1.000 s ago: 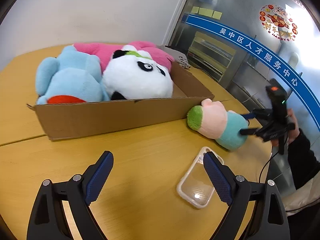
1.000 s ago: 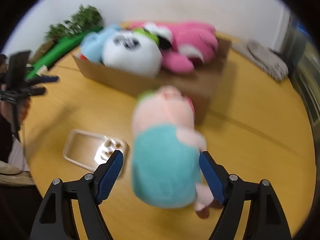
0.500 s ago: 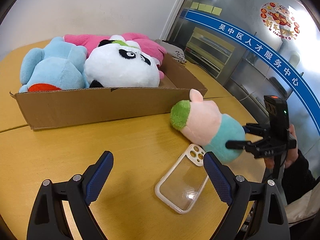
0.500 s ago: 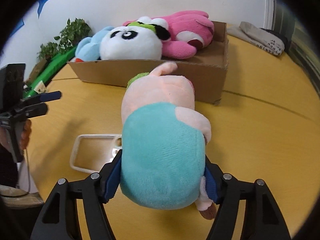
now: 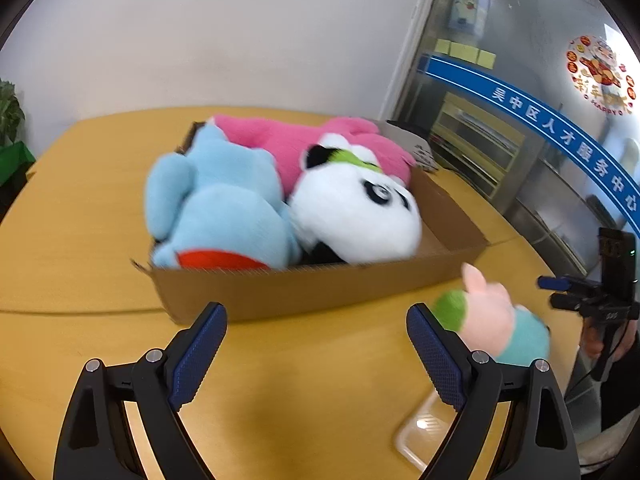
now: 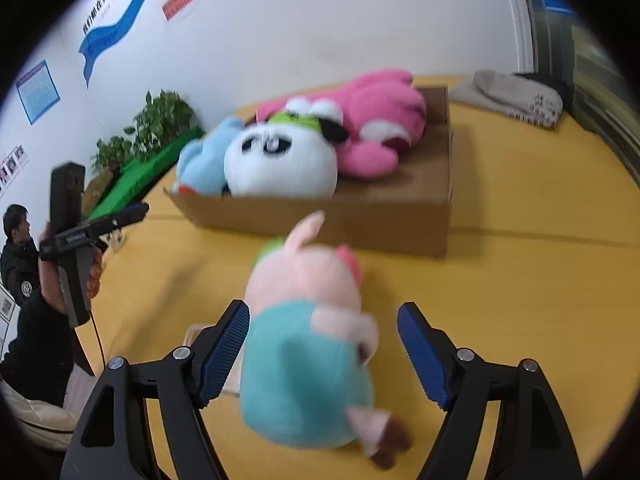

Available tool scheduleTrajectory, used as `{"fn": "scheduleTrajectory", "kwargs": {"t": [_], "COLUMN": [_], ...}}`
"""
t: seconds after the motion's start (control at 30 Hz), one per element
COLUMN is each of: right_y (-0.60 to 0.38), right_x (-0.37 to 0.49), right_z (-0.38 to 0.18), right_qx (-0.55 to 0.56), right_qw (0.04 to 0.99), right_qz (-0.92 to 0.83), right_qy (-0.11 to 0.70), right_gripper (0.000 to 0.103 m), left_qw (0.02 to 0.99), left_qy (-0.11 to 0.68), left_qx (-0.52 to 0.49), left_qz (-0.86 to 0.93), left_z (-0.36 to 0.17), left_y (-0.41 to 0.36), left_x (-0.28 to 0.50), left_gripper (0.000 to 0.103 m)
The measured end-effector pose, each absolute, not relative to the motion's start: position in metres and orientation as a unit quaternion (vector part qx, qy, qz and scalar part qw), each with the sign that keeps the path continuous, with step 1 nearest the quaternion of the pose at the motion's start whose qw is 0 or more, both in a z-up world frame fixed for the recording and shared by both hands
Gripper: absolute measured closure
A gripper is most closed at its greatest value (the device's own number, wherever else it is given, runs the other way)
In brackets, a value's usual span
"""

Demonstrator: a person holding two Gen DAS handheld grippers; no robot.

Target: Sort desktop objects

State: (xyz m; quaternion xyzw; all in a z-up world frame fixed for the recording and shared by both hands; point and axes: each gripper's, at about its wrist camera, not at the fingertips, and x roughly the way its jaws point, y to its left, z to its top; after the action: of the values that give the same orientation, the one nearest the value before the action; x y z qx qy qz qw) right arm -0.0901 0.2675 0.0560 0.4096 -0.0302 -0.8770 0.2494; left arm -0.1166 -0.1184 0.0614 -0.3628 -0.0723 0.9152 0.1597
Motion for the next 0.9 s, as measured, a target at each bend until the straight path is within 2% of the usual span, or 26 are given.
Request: {"fn": "scheduleTrajectory", "kwargs": {"t": [0.13, 0.37, 0.6, 0.9], "right_y": [0.263, 0.218, 0.205, 0.231], "right_x": [-0.118, -0.195, -0.238, -0.240], "right_z": [0.074, 0.058, 0.015, 0.008], "right_qx": [0.391, 0.412, 0.462, 0.467], "right_qw": [0.251, 0.241, 0.196, 0.181], "right_qz": [-0.886, -0.878, -0.864, -0.865], "right_qy": [-0.010, 0.027, 0.042, 0.022], "right_gripper": [0.025, 0.025, 0.026, 0.026], "left_qw": [0.144, 0.134, 0.137, 0.149], "left_qy": [-0.056, -0.047, -0.024, -0.038], "left_qx": [-0.377, -0.405, -0.412, -0.412], "left_qz": [0.913, 0.903, 0.900, 0.898], "left_z": [0.055, 0.031, 0.027, 0.029], "left_y": [-0.131, -0.138, -0.130, -0.125], "left_x": [-0.153, -0.195, -0.186, -0.164], "left_gripper": [0.009, 0.009, 0.007, 0.007]}}
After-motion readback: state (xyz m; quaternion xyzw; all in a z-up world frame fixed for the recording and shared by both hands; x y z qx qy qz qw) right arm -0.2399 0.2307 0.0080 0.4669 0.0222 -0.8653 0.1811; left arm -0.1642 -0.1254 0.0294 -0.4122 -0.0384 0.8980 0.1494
